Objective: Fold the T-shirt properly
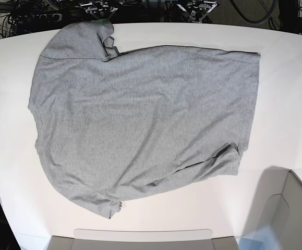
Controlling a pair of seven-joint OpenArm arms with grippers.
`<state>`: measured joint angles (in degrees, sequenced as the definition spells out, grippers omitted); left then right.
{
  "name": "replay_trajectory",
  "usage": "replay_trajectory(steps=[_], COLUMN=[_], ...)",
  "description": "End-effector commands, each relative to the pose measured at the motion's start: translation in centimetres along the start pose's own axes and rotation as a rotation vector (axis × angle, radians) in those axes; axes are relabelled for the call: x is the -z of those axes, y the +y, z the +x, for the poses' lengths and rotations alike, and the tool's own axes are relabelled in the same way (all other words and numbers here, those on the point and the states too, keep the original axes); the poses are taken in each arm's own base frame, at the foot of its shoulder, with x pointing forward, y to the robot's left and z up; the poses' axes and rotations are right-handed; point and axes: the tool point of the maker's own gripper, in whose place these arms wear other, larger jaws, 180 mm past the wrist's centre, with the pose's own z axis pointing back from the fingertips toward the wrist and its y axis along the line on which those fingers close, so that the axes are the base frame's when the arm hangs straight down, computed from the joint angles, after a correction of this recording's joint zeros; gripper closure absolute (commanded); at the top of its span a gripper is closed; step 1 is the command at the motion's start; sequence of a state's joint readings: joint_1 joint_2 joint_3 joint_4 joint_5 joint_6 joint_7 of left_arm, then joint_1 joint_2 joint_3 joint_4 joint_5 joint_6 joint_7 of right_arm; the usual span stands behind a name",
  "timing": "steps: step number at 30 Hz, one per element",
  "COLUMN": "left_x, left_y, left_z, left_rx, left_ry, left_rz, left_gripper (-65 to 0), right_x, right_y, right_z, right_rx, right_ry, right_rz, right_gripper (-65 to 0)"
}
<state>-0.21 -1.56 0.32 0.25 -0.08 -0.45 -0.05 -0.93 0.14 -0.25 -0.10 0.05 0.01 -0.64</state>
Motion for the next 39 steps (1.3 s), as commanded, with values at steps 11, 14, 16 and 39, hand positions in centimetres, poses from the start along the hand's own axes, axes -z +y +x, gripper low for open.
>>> replay_trajectory(steps=[11,14,16,39], left_x=[0.0,0.0,-0.1,-3.6], left_y=[0.2,0.3,0.3,2.7], left_z=[-0.2,-1.1,-1.4,-6.2], left_rx=[-0.005,-0.004,-0.004,0.030], left_ry=[-0.004,0.010,0.012,-0.379], left_rz=[0.006,0.008,0.008,0.033], left_gripper=[-0.2,-0.2,-0.2,-0.1], right_x=[0.0,0.0,0.0,-4.3], right_y=[0.0,0.1,0.1,-1.9], right_z=[-1.1,-1.9,-2.0,-10.2], right_rx=[0.010,0.013,0.013,0.120], right_ry=[0.009,0.018,0.020,-0.409], right_rz=[0.006,0.007,0.007,-0.066], right_gripper=[-0.1,-0.1,-0.1,-0.1])
